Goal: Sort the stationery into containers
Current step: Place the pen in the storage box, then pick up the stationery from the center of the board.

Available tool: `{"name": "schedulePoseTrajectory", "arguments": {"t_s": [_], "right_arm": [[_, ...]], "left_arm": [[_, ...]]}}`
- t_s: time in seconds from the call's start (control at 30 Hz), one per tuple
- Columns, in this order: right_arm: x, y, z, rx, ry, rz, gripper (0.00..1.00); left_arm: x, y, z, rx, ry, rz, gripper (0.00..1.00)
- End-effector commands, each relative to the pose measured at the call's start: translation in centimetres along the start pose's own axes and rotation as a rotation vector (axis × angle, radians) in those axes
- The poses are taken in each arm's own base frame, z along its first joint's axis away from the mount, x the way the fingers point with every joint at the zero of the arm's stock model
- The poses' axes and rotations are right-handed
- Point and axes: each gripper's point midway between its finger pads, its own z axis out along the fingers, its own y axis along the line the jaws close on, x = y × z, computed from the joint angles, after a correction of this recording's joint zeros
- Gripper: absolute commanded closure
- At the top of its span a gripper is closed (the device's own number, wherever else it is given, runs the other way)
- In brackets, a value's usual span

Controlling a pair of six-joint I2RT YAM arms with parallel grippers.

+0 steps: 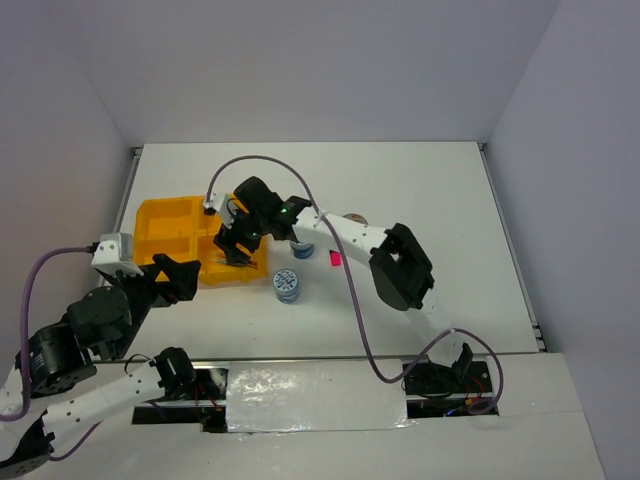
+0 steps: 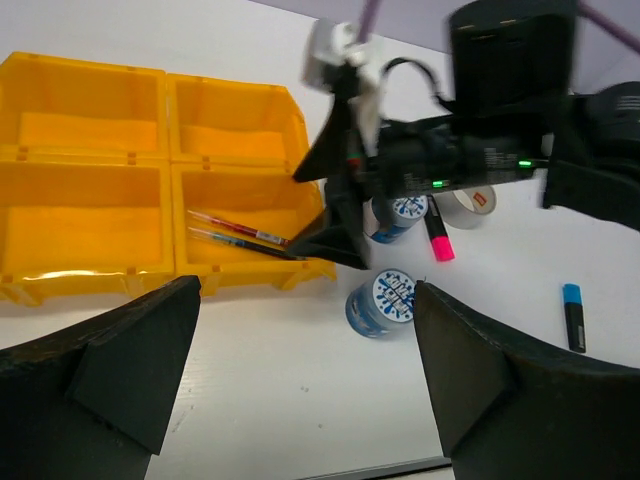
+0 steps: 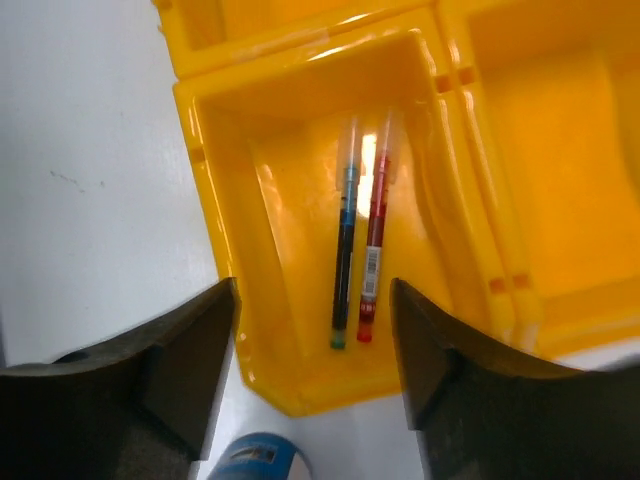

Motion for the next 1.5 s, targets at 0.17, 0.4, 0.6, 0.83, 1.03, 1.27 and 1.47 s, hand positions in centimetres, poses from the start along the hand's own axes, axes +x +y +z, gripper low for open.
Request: {"name": "schedulePoseTrajectory", "arguments": {"t_s": [0.17,0.4,0.6,0.83,1.03,1.27,1.47], "right_arm": [[-8.3,-2.9,-14.5,0.486,-0.353,0.38,0.0],[2.9,-4.0,-16.1,0.801,-0.142,0.698,0.0],[5.8,-2.8,-13.4,0.748,-0.096,0.724,0.0],[7.6,0.6,-10.4,0.678,-0.028,0.687,0.0],[10.7,2.4,-8.7,0.663,0.053,0.688,0.0],[12.6,3.3,-7.9,0.694,0.101,0.66,0.07],[12.1,3.7,-7.2,0.632,0.07,0.633,0.46]], "left_arm": [[-0.8,2.3,-0.6,-0.092,-0.056,-0.074,0.01],[-0.7,2.1,-0.6,-0.077,-0.056,-0.075,0.01],[0.0,1.4,0.1,-0.078,-0.018,-0.026,0.01],[0.3,0.7,0.4,-0.062,-0.001,-0.005,0.01],[0.3,0.8,0.3,-0.056,-0.003,-0.009,0.01],[0.4,0.6,0.3,-0.045,0.0,-0.006,0.01],[0.4,0.4,0.4,-0.034,0.002,-0.001,0.01]]}}
